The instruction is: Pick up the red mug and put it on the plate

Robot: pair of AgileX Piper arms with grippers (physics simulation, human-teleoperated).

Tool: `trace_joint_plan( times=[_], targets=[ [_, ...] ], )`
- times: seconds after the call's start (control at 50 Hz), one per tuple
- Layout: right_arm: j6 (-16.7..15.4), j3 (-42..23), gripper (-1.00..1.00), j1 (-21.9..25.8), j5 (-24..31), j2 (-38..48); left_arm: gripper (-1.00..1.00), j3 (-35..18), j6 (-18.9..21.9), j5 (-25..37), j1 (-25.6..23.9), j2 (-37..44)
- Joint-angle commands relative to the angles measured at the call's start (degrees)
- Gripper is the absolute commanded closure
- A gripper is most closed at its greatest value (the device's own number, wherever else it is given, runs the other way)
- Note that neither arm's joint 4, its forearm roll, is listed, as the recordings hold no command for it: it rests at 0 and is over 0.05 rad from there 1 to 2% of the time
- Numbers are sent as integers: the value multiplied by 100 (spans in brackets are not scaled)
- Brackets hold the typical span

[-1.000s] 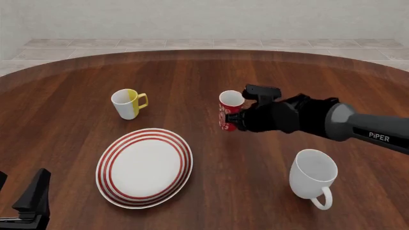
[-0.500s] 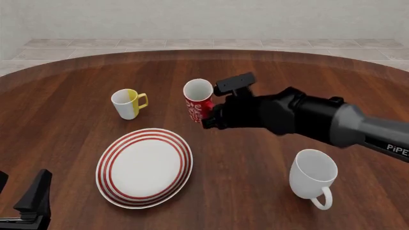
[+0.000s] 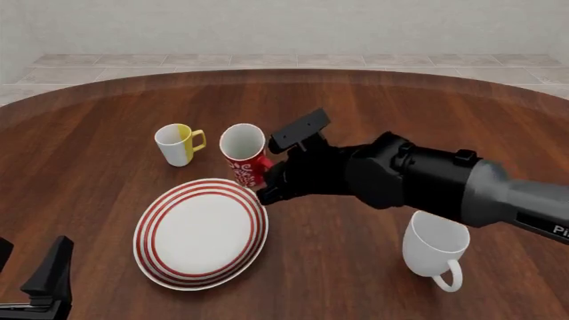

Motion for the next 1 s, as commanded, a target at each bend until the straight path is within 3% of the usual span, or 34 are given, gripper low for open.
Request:
trace_joint_plan(
  times=[0.02,0.24,1.0],
  targets=[
    [119,-27,100,343,23,23,-100,27,0,-26,2,0],
    [313,-59,100,640,25,60,-100,5,13,-9,4,0],
    [375,59,100,1101,-187,410,-100,17,21,-26,16,0]
  ],
)
